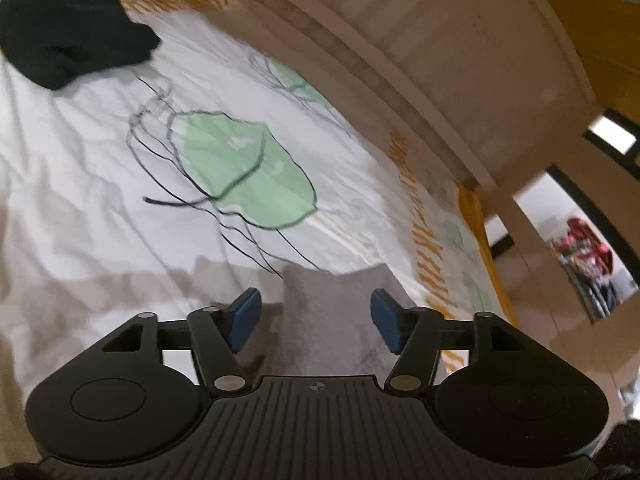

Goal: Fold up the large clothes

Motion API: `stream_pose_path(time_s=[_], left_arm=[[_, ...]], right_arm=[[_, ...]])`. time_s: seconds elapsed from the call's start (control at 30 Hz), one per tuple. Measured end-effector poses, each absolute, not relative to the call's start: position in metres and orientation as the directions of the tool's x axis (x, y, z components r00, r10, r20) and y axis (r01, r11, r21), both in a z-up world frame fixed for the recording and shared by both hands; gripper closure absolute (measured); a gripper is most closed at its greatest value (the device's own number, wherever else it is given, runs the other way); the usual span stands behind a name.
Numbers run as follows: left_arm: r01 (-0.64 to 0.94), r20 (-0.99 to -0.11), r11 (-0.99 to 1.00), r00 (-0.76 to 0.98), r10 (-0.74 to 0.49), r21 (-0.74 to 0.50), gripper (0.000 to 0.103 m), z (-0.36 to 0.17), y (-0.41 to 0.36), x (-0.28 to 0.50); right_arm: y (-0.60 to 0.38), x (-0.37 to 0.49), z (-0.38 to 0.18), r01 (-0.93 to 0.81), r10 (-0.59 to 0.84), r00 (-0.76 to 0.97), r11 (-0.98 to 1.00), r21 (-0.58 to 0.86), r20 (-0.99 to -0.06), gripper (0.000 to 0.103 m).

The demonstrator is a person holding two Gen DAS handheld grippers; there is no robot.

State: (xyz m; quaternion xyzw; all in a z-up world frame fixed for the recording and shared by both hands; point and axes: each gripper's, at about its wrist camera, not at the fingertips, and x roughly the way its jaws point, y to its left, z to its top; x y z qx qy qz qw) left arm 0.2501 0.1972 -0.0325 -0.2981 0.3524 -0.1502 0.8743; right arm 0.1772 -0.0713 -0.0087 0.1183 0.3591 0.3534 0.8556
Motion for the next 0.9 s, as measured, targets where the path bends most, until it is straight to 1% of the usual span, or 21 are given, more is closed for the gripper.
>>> stream_pose_path(time_s=[0.2, 0.37, 0.4, 0.43, 0.5, 0.53, 0.6, 0.63, 0.67, 0.77, 0.8, 0.83, 0.9], left_arm=[[0.075, -0.556, 0.773, 0.652, -0.515, -0.629, 0.043, -0.048, 0.181, 0.259], [0.1, -0.556, 0.77, 0.635, -0.537, -0.63, 0.045, -0.057, 0.171, 0.268], [0.108, -0.549, 0.763, 0.632, -0.548, -0.637, 0.053, -0.058, 0.17, 0.269], [0.116, -0.546, 0.756, 0.623, -0.561, -0.645, 0.071, -0.06, 0.168, 0.27], [0.123, -0.55, 0.761, 0.619, -0.56, -0.637, 0.091, -0.063, 0.165, 0.271], [0.131, -0.547, 0.767, 0.626, -0.556, -0.628, 0.092, -0.062, 0.163, 0.271], [0.151, -0.544, 0.789, 0.648, -0.533, -0.595, 0.094, -0.055, 0.16, 0.266], [0.167, -0.532, 0.801, 0.668, -0.521, -0.575, 0.095, -0.048, 0.16, 0.262], [0.187, -0.516, 0.805, 0.682, -0.519, -0.563, 0.095, -0.042, 0.162, 0.259], [0.212, -0.486, 0.802, 0.701, -0.523, -0.558, 0.095, -0.03, 0.17, 0.256], [0.196, -0.501, 0.81, 0.699, -0.51, -0.552, 0.095, -0.031, 0.172, 0.257], [0.162, -0.536, 0.824, 0.689, -0.489, -0.543, 0.095, -0.037, 0.174, 0.261], [0.072, -0.603, 0.839, 0.662, -0.445, -0.54, 0.095, -0.056, 0.178, 0.269]], right_arm=[[-0.049, 0.112, -0.028, -0.68, 0.601, 0.523, 0.722, 0.13, -0.605, 0.028], [-0.02, 0.078, -0.044, -0.742, 0.524, 0.597, 0.648, -0.171, -0.607, 0.027], [-0.015, 0.076, -0.047, -0.747, 0.519, 0.605, 0.632, -0.205, -0.604, 0.027], [-0.01, 0.075, -0.05, -0.749, 0.513, 0.613, 0.619, -0.236, -0.601, 0.028], [0.0, 0.076, -0.055, -0.753, 0.501, 0.625, 0.589, -0.294, -0.599, 0.029], [0.005, 0.075, -0.057, -0.751, 0.494, 0.634, 0.575, -0.324, -0.595, 0.033], [0.013, 0.075, -0.062, -0.742, 0.475, 0.657, 0.547, -0.388, -0.586, 0.055], [0.015, 0.074, -0.062, -0.735, 0.475, 0.666, 0.551, -0.396, -0.576, 0.087], [0.014, 0.075, -0.057, -0.726, 0.487, 0.674, 0.575, -0.377, -0.555, 0.089], [0.01, 0.079, -0.034, -0.731, 0.57, 0.654, 0.647, -0.219, -0.498, 0.089], [0.01, 0.081, -0.03, -0.738, 0.587, 0.637, 0.653, -0.173, -0.5, 0.088], [0.013, 0.084, -0.031, -0.745, 0.599, 0.617, 0.654, -0.132, -0.51, 0.088], [0.024, 0.095, -0.043, -0.758, 0.603, 0.581, 0.645, -0.094, -0.547, 0.087]])
